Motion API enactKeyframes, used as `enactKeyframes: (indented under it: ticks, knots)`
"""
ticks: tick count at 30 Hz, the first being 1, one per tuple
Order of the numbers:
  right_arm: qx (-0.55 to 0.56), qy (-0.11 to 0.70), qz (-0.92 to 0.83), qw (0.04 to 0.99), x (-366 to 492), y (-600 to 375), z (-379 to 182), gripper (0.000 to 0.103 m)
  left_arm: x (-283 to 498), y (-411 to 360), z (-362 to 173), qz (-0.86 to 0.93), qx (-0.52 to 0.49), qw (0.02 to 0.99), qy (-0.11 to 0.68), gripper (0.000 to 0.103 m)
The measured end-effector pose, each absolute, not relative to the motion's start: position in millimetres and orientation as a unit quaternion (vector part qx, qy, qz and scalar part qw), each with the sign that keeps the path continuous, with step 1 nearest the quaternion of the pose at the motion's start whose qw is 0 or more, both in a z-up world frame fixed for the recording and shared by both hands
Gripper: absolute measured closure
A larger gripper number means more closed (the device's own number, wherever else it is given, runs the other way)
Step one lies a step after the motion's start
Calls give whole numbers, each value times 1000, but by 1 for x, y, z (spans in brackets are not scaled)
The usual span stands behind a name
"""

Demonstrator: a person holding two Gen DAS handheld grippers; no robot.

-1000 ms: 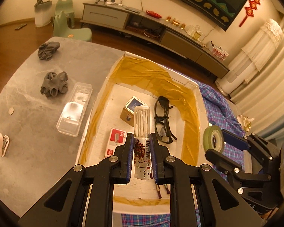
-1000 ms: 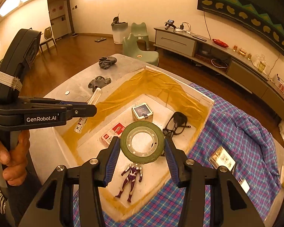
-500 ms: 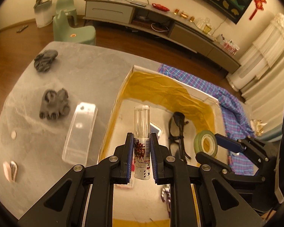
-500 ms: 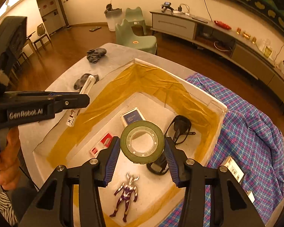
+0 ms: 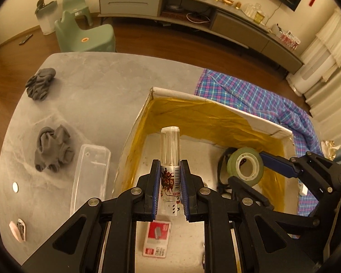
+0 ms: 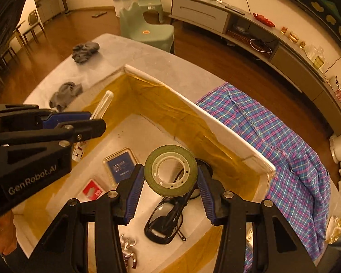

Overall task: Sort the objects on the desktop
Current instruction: 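Open both tools to drop the vial and tape roll into the box, then move both open tools back over the plaid cloth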

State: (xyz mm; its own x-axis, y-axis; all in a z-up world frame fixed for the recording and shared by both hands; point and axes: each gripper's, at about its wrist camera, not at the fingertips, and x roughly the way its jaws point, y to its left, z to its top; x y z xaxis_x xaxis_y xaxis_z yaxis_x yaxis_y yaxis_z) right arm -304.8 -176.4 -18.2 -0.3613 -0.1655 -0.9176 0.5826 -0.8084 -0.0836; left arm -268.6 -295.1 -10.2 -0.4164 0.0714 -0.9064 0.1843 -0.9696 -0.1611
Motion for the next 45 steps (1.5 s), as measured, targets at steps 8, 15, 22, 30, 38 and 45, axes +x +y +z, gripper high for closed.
enactKeyframes:
  ticks: [8,15,22,30,38,45]
  knots:
    - [518,207,-798,228,-318,-178,-30,50,-280,-285,-11,-849,521,25,83,60]
    - [514,199,-801,233,-311,-171,-26,41,-271,-288,-5,-852,514,22,93,60]
    - [514,198,-794,258,-275,-156,-10,41,-230,-281,11,-852,514,19,93,60]
    - [481,213,-800,289,-212,-132,26,40,-165,-253,52,-869,490,7,66,60]
    - [424,241,-820,300,-152,-98,64,35,-113,-218,90,-885,464,-15,35,60]
    - [388,207,-844,308,-118,-60,84,35,-77,-185,107,-892,451,-36,18,60]
